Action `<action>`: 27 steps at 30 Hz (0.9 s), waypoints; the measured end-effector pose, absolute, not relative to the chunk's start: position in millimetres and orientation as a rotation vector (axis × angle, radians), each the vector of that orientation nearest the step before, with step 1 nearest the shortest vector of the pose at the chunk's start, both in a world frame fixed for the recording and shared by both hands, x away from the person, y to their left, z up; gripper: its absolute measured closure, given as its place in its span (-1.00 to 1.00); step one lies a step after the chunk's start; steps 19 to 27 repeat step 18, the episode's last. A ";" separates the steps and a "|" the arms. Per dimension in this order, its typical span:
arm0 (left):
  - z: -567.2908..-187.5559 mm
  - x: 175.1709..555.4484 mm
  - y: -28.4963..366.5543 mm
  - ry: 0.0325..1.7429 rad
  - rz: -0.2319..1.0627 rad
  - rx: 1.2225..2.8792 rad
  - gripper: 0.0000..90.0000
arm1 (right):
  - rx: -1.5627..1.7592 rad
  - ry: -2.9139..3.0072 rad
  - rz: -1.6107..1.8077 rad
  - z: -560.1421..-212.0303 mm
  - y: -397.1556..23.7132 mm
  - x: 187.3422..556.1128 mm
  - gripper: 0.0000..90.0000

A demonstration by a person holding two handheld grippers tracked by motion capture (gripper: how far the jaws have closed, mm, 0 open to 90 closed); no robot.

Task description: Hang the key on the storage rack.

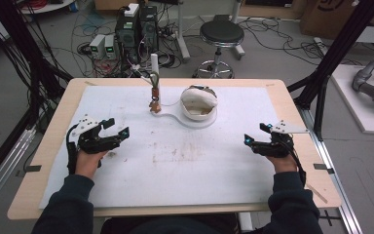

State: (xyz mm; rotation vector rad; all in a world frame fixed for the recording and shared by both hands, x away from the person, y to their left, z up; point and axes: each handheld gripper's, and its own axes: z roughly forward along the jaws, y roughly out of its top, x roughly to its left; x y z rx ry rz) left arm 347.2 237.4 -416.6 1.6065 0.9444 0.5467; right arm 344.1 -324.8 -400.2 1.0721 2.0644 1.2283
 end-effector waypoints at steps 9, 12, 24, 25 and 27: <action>-417.0 347.8 240.2 0.966 0.553 1.600 -0.46 | 1.077 2.066 1.221 -401.5 -324.4 345.1 -0.51; -418.1 348.7 240.4 0.985 0.556 1.609 -0.46 | 1.079 2.067 1.220 -401.7 -324.4 345.3 -0.51; -418.4 349.4 241.9 0.988 0.555 1.605 -0.46 | 1.089 2.066 1.222 -402.8 -325.2 347.0 -0.51; -418.4 349.4 241.9 0.988 0.555 1.605 -0.46 | 1.089 2.066 1.222 -402.8 -325.2 347.0 -0.51; -418.4 349.4 241.9 0.988 0.555 1.605 -0.46 | 1.089 2.066 1.222 -402.8 -325.2 347.0 -0.51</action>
